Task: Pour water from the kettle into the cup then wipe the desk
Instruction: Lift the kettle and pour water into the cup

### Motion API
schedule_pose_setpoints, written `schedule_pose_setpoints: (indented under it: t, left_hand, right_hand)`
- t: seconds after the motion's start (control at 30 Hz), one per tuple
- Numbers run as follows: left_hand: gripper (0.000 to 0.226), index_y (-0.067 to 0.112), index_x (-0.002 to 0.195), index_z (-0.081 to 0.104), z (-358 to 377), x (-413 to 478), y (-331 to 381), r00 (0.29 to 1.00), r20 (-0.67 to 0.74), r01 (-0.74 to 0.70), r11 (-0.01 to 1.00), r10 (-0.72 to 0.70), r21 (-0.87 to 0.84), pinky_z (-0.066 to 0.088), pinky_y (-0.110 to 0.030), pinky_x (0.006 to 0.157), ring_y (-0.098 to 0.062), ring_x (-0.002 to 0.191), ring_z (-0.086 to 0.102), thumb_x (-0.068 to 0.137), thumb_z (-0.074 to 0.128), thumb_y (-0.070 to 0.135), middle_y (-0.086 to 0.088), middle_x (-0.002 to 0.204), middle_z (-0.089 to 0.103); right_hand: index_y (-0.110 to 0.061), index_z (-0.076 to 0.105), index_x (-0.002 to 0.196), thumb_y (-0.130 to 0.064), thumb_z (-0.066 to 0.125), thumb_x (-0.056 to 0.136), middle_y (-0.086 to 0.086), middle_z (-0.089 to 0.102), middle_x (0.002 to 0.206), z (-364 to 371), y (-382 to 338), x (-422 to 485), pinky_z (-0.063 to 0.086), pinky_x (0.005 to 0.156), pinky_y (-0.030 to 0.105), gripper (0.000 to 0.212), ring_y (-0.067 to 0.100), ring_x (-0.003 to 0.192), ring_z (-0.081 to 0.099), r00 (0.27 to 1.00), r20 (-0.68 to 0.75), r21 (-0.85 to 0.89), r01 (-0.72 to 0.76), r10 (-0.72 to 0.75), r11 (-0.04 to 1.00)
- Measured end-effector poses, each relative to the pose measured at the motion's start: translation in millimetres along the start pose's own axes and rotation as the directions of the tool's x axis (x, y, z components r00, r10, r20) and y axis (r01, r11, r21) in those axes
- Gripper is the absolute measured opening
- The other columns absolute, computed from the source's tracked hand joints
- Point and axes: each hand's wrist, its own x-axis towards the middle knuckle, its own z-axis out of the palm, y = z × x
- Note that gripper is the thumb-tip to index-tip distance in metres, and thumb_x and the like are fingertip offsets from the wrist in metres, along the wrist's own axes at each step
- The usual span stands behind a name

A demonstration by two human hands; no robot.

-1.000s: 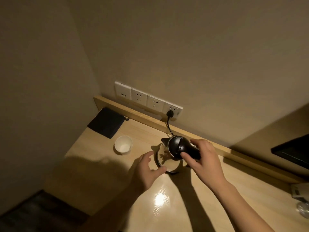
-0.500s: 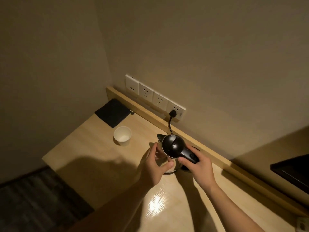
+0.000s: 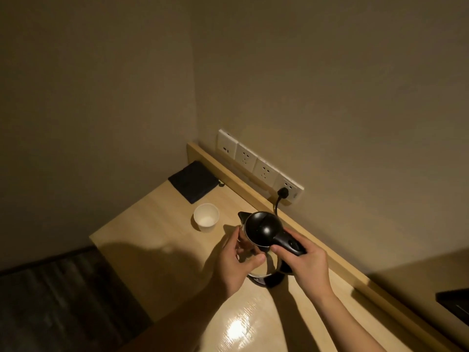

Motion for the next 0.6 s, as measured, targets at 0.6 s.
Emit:
schedule_pose_setpoints:
  t: [0.6]
  left_hand:
    - [0.057,0.025,0.143,0.057,-65,5,24,0.990,0.086,0.119,0.989,-0.111,-0.088,0.046,0.002,0.070,0.008,0.099,0.060,0.091,0.080,0.022,0.011,0.122,0.070]
  right_hand:
    - [-0.037,0.073,0.120,-0.043,0.090,0.077,-0.023,0.077,0.102,54,-35,43,0.063,0.078,0.022,0.046,-0.005,0.094,0.072,0.993,0.117,-0.242,0.003,0.026,0.970]
